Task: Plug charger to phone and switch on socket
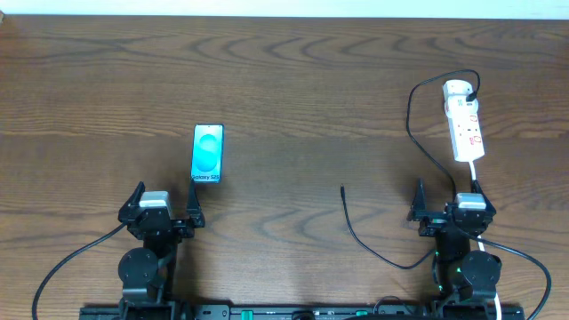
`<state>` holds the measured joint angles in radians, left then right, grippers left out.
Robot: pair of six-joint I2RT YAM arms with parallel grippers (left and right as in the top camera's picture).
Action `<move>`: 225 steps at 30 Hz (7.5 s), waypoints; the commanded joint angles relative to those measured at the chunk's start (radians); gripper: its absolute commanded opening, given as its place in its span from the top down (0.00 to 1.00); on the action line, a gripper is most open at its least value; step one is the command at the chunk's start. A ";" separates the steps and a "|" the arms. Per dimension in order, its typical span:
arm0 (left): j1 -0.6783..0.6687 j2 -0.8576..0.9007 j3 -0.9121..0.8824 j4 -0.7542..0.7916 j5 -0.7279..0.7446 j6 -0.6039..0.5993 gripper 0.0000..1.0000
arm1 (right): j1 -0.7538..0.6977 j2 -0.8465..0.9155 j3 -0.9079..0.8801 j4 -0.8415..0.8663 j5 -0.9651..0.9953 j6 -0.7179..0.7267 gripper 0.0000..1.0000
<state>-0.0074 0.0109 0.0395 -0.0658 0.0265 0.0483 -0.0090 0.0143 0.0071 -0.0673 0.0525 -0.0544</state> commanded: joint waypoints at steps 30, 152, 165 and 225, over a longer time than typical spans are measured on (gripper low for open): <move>0.004 -0.006 -0.031 -0.014 -0.013 -0.001 0.06 | -0.004 -0.009 -0.002 -0.004 0.004 0.016 0.01; -0.051 1.970 1.306 -0.750 0.079 -0.109 0.02 | -0.005 -0.009 -0.002 -0.004 0.004 0.016 0.01; -0.053 1.970 1.306 -0.724 0.051 -0.136 0.02 | -0.005 -0.009 -0.002 -0.004 0.004 0.016 0.01; -0.103 1.970 1.221 -0.605 0.006 -0.135 0.02 | -0.005 -0.009 -0.002 -0.004 0.004 0.016 0.01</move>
<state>-0.1127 1.9751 1.2690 -0.6720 0.0460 -0.0788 -0.0090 0.0116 0.0071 -0.0669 0.0528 -0.0544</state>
